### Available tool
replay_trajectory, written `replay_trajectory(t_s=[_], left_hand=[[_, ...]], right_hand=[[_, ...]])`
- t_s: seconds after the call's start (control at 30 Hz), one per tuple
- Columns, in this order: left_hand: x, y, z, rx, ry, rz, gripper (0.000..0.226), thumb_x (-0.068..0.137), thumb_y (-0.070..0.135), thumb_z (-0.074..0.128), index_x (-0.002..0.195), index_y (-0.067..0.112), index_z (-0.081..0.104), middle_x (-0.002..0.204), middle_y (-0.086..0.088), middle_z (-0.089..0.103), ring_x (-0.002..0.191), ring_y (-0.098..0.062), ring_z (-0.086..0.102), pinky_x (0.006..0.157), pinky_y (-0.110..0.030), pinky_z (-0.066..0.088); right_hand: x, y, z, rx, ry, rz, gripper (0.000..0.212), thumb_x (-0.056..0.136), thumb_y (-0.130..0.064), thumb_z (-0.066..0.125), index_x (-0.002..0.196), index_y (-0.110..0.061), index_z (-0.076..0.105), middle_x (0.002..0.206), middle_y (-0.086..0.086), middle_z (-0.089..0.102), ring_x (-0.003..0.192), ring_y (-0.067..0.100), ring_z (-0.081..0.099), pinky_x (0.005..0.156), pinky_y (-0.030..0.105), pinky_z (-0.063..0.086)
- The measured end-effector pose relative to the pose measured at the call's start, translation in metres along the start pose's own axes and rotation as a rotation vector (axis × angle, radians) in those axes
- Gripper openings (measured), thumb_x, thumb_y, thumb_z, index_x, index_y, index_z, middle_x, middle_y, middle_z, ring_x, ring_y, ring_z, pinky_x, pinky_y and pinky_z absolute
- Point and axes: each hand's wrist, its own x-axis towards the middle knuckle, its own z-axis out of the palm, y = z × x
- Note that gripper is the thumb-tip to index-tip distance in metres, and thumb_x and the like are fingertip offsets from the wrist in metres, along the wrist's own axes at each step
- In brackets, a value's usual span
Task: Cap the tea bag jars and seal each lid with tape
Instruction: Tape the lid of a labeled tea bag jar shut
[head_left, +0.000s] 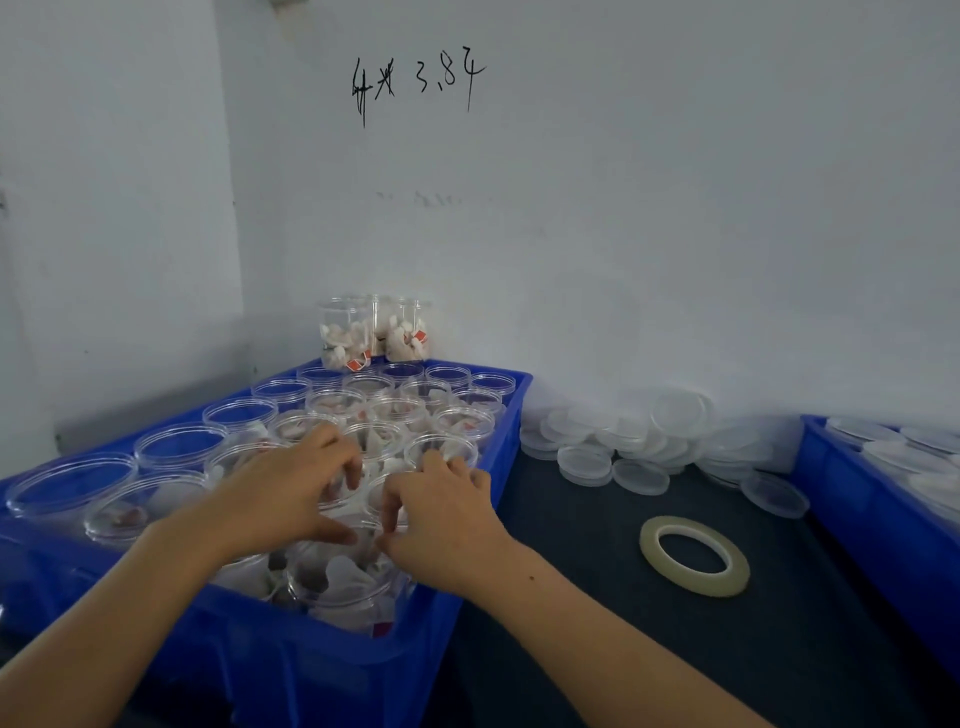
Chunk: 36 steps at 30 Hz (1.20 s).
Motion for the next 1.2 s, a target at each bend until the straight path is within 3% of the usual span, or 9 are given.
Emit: replay_trajectory(t_s=[0.23, 0.33, 0.5, 0.6, 0.73, 0.83, 0.97, 1.03, 1.2], left_hand=[[0.000, 0.009, -0.003, 0.220, 0.041, 0.069, 0.025, 0.079, 0.065, 0.062, 0.074, 0.043, 0.050, 0.106, 0.027, 0.040, 0.101, 0.006, 0.038, 0.091, -0.014, 0.039], [0.003, 0.016, -0.009, 0.251, 0.064, 0.086, 0.021, 0.081, 0.061, 0.063, 0.081, 0.041, 0.057, 0.112, 0.029, 0.048, 0.101, 0.008, 0.042, 0.076, -0.007, 0.034], [0.008, 0.024, -0.051, 0.231, 0.136, -0.067, 0.021, 0.077, 0.060, 0.068, 0.072, 0.041, 0.061, 0.083, 0.031, 0.061, 0.072, 0.015, 0.051, 0.056, -0.009, 0.028], [0.017, 0.034, -0.078, 0.008, 0.213, -0.132, 0.025, 0.068, 0.058, 0.077, 0.066, 0.036, 0.067, 0.081, 0.024, 0.066, 0.076, 0.003, 0.059, 0.064, -0.021, 0.040], [0.035, 0.069, -0.087, -0.919, 0.288, -0.034, 0.038, 0.084, 0.049, 0.061, 0.085, 0.013, 0.073, 0.083, 0.000, 0.076, 0.070, -0.017, 0.072, 0.061, -0.024, 0.055], [0.047, 0.101, -0.076, -1.348, 0.354, -0.200, 0.041, 0.099, 0.047, 0.042, 0.096, 0.013, 0.064, 0.094, -0.006, 0.075, 0.070, -0.019, 0.071, 0.063, -0.028, 0.054], [0.052, 0.149, -0.042, -1.302, 0.314, -0.224, 0.062, 0.085, 0.068, 0.037, 0.106, 0.014, 0.057, 0.105, -0.007, 0.068, 0.086, -0.015, 0.067, 0.069, -0.022, 0.051], [0.047, 0.175, -0.018, -1.318, 0.243, -0.178, 0.068, 0.067, 0.073, 0.051, 0.114, 0.023, 0.050, 0.104, 0.011, 0.062, 0.080, 0.006, 0.059, 0.056, -0.011, 0.045], [0.080, 0.220, 0.058, -1.209, 0.193, -0.213, 0.092, 0.066, 0.021, 0.088, 0.132, 0.028, 0.024, 0.123, 0.009, 0.043, 0.100, -0.006, 0.049, 0.069, -0.011, 0.036]], right_hand=[[-0.004, -0.010, -0.003, -0.202, -0.067, 0.120, 0.035, 0.089, -0.039, 0.051, 0.071, -0.011, 0.042, 0.132, 0.019, 0.039, 0.127, 0.040, 0.028, 0.106, 0.058, 0.023], [-0.003, -0.010, -0.010, -0.199, -0.065, 0.067, 0.029, 0.091, -0.031, 0.053, 0.075, -0.009, 0.042, 0.128, 0.018, 0.042, 0.124, 0.037, 0.033, 0.108, 0.057, 0.024], [0.000, 0.000, -0.043, 0.103, -0.010, 0.008, 0.032, 0.093, -0.025, 0.058, 0.069, -0.004, 0.055, 0.075, 0.007, 0.052, 0.073, 0.021, 0.050, 0.085, 0.044, 0.050], [-0.003, 0.009, -0.074, 0.260, 0.017, 0.037, 0.029, 0.094, -0.019, 0.056, 0.085, 0.007, 0.065, 0.087, 0.022, 0.067, 0.064, 0.019, 0.051, 0.066, 0.030, 0.049], [-0.012, 0.030, -0.111, 0.420, 0.119, 0.063, 0.026, 0.092, -0.007, 0.056, 0.068, 0.004, 0.056, 0.080, 0.021, 0.065, 0.069, 0.027, 0.064, 0.060, 0.028, 0.054], [-0.021, 0.054, -0.130, 0.534, 0.223, 0.100, 0.028, 0.089, 0.002, 0.055, 0.062, 0.002, 0.050, 0.090, 0.035, 0.065, 0.072, 0.032, 0.068, 0.054, 0.029, 0.059], [-0.035, 0.099, -0.141, 0.446, 0.280, 0.229, 0.026, 0.089, 0.004, 0.054, 0.063, 0.001, 0.051, 0.091, 0.033, 0.067, 0.068, 0.029, 0.070, 0.054, 0.031, 0.060], [-0.041, 0.125, -0.136, 0.408, 0.277, 0.303, 0.025, 0.088, 0.003, 0.055, 0.063, 0.001, 0.052, 0.086, 0.028, 0.069, 0.065, 0.029, 0.071, 0.059, 0.037, 0.061], [-0.048, 0.177, -0.103, 0.425, 0.226, 0.451, 0.024, 0.089, 0.001, 0.058, 0.065, -0.001, 0.054, 0.070, 0.019, 0.069, 0.058, 0.025, 0.071, 0.056, 0.034, 0.060]])
